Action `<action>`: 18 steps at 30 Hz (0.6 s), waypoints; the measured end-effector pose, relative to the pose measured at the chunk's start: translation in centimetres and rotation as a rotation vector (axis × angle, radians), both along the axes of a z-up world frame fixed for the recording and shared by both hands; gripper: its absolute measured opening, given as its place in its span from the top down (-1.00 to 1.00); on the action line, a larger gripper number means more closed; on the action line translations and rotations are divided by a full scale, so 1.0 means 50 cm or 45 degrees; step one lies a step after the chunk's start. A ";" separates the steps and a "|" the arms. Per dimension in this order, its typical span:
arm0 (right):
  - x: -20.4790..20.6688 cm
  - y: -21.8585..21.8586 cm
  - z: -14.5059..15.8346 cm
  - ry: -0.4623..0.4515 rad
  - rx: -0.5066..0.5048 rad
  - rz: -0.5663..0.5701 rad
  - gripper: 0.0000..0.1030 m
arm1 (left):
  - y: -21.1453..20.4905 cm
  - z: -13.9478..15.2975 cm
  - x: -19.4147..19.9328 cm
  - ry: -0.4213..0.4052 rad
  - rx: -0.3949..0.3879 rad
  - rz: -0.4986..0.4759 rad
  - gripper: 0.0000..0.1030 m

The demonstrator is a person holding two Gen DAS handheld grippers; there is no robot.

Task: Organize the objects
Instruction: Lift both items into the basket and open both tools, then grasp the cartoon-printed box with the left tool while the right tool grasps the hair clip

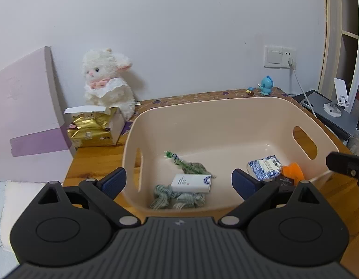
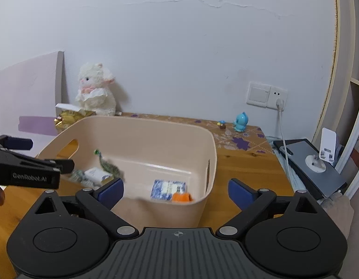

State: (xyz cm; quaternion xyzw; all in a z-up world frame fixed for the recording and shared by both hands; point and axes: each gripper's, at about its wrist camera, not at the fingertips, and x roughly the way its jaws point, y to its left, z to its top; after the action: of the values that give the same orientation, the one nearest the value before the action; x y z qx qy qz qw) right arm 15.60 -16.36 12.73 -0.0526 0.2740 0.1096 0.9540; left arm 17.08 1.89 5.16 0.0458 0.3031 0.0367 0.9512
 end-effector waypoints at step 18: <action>-0.053 0.018 -0.122 0.239 -0.054 0.041 -0.98 | 0.021 -0.083 -0.101 0.131 0.010 0.006 -0.95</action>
State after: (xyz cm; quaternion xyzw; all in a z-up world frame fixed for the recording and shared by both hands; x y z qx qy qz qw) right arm 12.93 -15.49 6.65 -0.0666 0.3637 0.1237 0.9209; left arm 12.06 2.93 1.00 0.0505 0.3514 0.0378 0.9341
